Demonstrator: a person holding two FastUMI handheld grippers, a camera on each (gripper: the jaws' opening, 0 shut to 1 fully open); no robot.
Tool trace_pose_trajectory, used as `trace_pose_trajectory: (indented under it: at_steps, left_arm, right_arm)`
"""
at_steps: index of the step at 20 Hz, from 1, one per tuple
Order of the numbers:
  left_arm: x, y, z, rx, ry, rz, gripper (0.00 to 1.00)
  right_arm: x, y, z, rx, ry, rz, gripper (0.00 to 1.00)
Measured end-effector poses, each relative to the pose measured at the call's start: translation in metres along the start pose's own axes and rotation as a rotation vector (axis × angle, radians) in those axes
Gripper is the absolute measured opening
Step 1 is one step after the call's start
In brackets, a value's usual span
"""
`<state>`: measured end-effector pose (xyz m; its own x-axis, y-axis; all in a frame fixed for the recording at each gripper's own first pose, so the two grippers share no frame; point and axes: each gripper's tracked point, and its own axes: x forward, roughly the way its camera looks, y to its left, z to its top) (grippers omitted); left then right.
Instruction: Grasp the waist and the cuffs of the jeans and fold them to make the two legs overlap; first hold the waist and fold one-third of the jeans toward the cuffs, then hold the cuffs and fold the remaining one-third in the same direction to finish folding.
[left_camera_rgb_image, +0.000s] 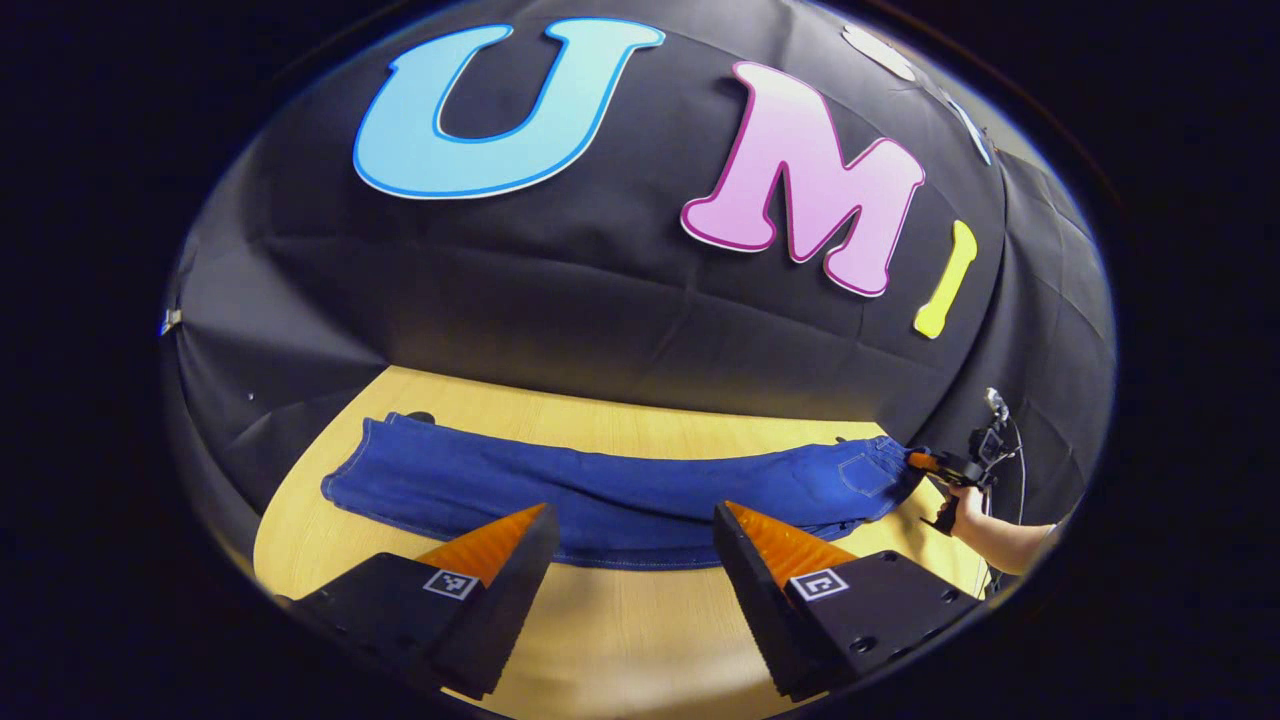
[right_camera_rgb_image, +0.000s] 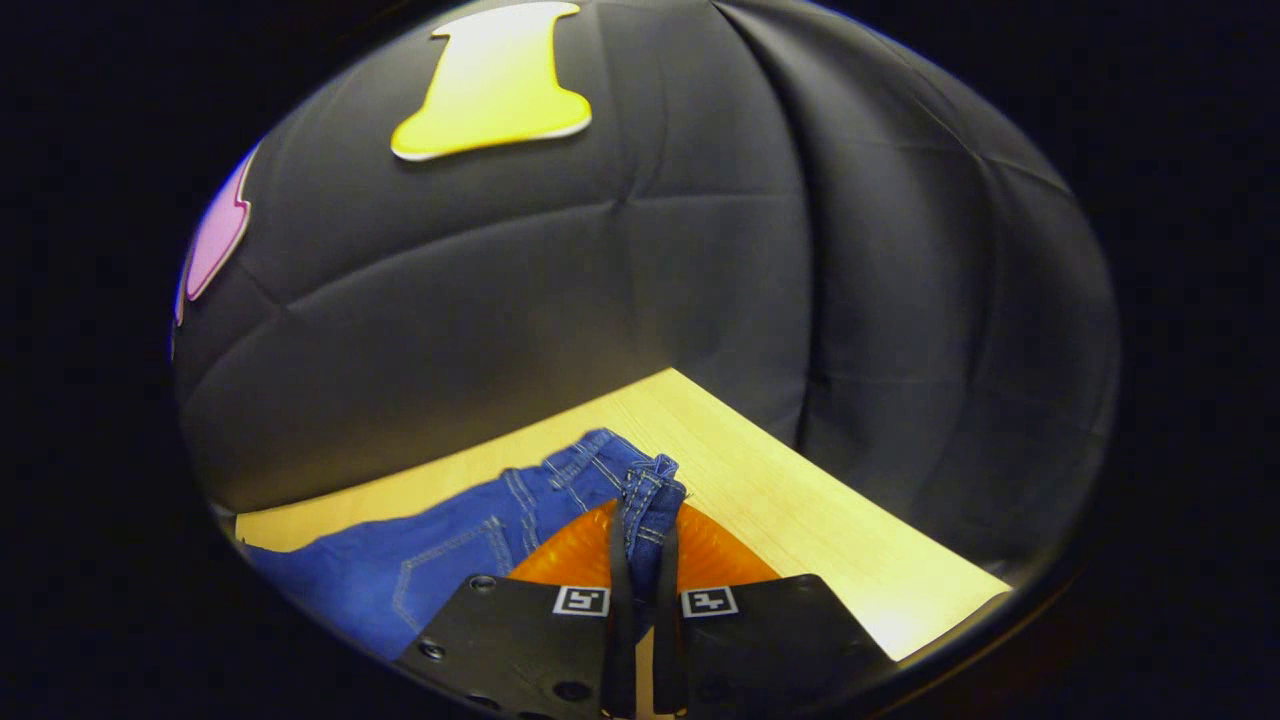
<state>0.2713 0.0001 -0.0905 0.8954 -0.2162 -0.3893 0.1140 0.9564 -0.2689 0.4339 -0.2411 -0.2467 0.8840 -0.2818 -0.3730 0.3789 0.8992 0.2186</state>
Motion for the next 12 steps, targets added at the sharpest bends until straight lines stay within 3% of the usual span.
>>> trace_pose_trajectory:
  at_steps: [6, 8, 9, 12]
  left_arm:
    - [-0.018, 0.019, -0.018, -0.034, 0.002, 0.037, 0.97]
    - [-0.023, 0.025, -0.023, -0.044, -0.003, 0.045, 0.97]
    - [-0.025, 0.029, -0.025, -0.053, -0.007, 0.050, 0.97]
    - [-0.030, 0.049, -0.028, -0.090, -0.026, 0.078, 0.97]
  right_arm:
    - [-0.079, 0.076, 0.072, -0.148, -0.177, 0.223, 0.11]
    - [-0.110, 0.098, 0.077, -0.189, -0.202, 0.301, 0.11]
    - [-0.092, 0.085, 0.069, -0.209, -0.203, 0.337, 0.11]
    - [-0.113, 0.095, 0.066, -0.316, -0.214, 0.420, 0.11]
